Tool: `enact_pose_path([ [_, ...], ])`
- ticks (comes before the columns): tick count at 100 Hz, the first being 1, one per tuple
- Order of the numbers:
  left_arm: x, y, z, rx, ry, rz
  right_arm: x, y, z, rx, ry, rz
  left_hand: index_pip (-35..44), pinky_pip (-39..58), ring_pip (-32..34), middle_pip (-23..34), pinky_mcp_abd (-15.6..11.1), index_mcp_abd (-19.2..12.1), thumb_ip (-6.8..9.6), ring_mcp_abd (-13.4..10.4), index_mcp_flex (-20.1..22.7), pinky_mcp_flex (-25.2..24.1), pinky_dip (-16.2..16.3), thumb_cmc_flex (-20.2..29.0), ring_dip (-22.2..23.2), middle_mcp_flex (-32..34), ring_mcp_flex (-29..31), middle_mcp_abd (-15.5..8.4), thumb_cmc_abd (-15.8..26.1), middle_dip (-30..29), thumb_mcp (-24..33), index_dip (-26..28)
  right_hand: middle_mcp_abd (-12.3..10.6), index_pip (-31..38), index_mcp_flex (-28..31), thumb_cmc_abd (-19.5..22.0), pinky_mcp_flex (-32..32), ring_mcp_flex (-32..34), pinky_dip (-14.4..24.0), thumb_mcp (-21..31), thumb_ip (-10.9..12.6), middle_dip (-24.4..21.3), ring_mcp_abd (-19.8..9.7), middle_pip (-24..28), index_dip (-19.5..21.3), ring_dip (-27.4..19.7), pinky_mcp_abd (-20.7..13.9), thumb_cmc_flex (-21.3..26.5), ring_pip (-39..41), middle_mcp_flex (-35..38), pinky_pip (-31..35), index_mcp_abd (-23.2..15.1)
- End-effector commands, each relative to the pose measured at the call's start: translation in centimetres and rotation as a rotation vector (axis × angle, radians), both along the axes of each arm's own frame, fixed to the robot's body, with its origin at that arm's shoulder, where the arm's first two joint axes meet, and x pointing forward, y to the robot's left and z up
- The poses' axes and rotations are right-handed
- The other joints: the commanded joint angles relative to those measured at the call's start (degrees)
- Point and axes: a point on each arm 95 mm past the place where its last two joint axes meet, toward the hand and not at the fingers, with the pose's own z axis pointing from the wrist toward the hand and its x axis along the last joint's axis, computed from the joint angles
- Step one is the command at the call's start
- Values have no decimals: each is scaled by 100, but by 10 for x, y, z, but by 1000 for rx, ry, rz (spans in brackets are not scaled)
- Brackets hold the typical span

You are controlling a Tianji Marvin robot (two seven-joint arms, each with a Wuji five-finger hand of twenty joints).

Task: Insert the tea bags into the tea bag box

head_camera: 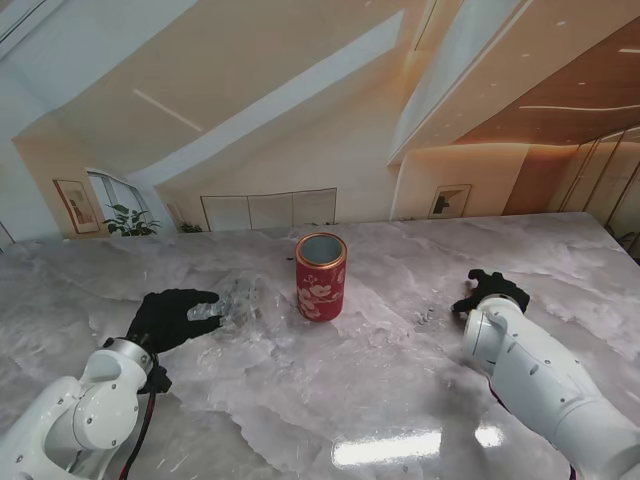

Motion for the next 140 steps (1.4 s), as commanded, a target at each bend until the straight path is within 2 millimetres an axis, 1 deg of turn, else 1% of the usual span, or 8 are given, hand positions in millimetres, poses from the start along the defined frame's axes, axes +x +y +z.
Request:
enact_pose_path([
  [1, -2, -4, -1, -7, 10, -13, -6, 3, -12, 19, 39, -11, 23, 63, 27, 28, -47, -93, -116, 72, -17, -86, 64, 135, 7, -193, -171, -94, 147, -45, 42, -15, 107, 113, -291, -241, 220, 328, 16, -44, 170, 115, 175, 105, 92, 68, 27, 438, 142, -82, 173, -125],
  [22, -3, -3, -1, -6, 3, -11, -7, 2, -17, 38, 52, -23, 36, 96, 37, 34, -28, -100, -115, 100, 0, -73, 60, 136, 11, -175, -159, -81, 141, -46, 47, -11, 200, 575, -264, -355, 592, 761, -207, -63, 353, 308, 352, 617, 185, 114, -70, 719, 255, -116, 308, -194],
  [54, -4, -2, 0, -12, -1, -9, -9, 2, -21, 30, 93, -24, 43, 127, 47, 29, -9, -121, -117, 118, 6, -75, 56, 126, 15, -161, -154, -72, 141, -47, 47, -8, 248, 1430, -256, -758, 1082, 1134, -118, 50, 714, 573, 123, 1399, -163, 397, -508, 1596, 863, -149, 662, -321],
  [62, -4, -2, 0, -15, -1, -8, -10, 1, -21, 19, 99, -22, 41, 131, 45, 22, -8, -120, -120, 119, 1, -77, 54, 119, 14, -173, -161, -83, 149, -49, 44, -8, 243, 1534, -262, -901, 1204, 1189, -23, 227, 685, 633, 55, 1591, -293, 472, -660, 1859, 1025, -164, 729, -354],
  [69, -4, -2, 0, -16, -1, -8, -10, 1, -21, 10, 104, -21, 45, 136, 47, 24, -11, -123, -121, 125, 8, -72, 54, 120, 14, -164, -155, -86, 145, -48, 44, -6, 221, 1688, -286, -1536, 1282, 1211, 117, 1607, 58, 652, -6, 1712, -446, 535, -777, 1720, 1160, -170, 738, -382],
  [76, -3, -2, 0, -18, -2, -8, -11, 0, -21, 2, 104, -20, 46, 142, 49, 26, -6, -129, -121, 131, 10, -72, 54, 120, 16, -161, -157, -80, 145, -46, 44, -6, 214, 1740, -277, -1763, 1329, 1223, 156, 2116, -86, 656, -29, 1731, -464, 568, -837, 1732, 1230, -171, 757, -399],
  [114, -3, -3, 1, -26, -10, 1, -11, -2, -20, -12, 84, -21, 56, 162, 56, 20, 13, -136, -124, 150, 26, -78, 54, 123, 18, -148, -158, -72, 145, -45, 46, -1, 235, 2402, -127, -1511, 2111, 1615, 240, 2431, 38, 951, -268, 2501, -412, 797, -1486, 2291, 1794, -208, 1040, -488],
  [140, -3, -2, 1, -29, -15, 4, -12, -4, -15, -7, 44, -18, 65, 182, 61, 20, 14, -145, -124, 153, 39, -69, 58, 121, 20, -140, -155, -69, 147, -42, 47, 4, 248, 2544, 7, -1434, 2217, 1691, 257, 2489, 55, 1012, -340, 2715, -412, 859, -1592, 2372, 1953, -220, 1027, -493],
])
